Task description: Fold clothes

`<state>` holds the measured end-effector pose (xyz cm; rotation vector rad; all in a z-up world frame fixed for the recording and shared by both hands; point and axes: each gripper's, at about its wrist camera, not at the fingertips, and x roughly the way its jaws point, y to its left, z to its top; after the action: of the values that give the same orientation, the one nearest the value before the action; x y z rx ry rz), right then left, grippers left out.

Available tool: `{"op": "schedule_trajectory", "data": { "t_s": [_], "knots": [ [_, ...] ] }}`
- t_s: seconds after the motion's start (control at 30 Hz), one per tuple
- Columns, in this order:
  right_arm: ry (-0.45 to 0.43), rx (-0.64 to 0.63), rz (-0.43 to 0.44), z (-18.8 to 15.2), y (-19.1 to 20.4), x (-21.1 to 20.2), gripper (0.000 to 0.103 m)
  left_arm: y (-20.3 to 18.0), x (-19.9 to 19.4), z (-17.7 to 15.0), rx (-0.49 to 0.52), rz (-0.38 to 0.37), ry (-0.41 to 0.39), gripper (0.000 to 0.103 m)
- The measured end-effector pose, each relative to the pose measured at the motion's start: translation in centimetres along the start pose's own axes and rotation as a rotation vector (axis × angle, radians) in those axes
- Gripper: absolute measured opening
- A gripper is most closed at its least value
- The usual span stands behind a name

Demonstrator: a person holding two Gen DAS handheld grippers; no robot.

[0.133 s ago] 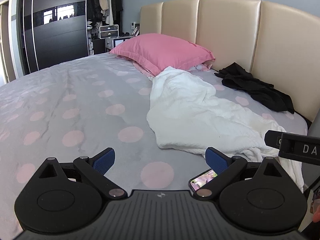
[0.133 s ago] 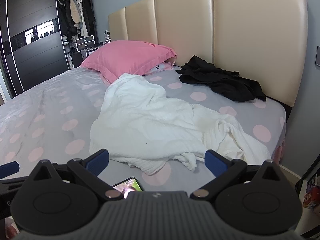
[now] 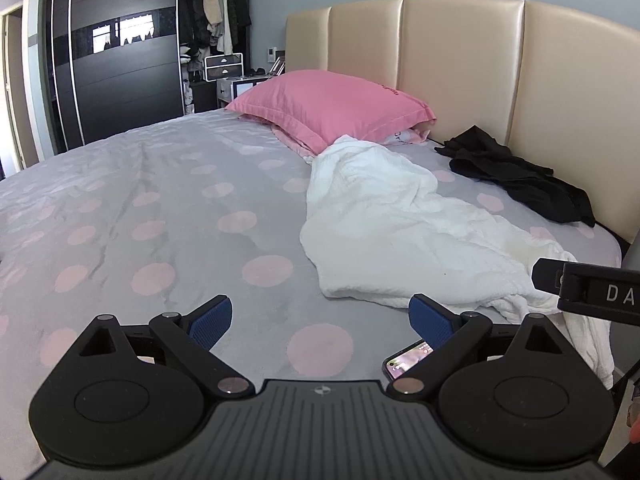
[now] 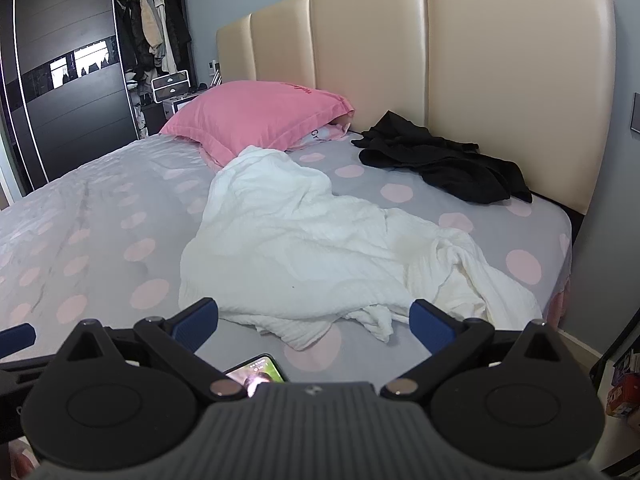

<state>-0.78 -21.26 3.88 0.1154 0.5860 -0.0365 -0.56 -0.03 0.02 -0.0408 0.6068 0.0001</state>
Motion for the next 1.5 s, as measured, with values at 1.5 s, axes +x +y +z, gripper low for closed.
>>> {"op": "schedule_trajectory", "data": {
  "t_s": [1.5],
  "knots": [
    [0.021, -0.011, 0.013, -0.2, 0.1, 0.0, 0.102, -2.2, 0.7, 1.1, 0.068, 0.063, 0.051, 0.095]
  ]
}}
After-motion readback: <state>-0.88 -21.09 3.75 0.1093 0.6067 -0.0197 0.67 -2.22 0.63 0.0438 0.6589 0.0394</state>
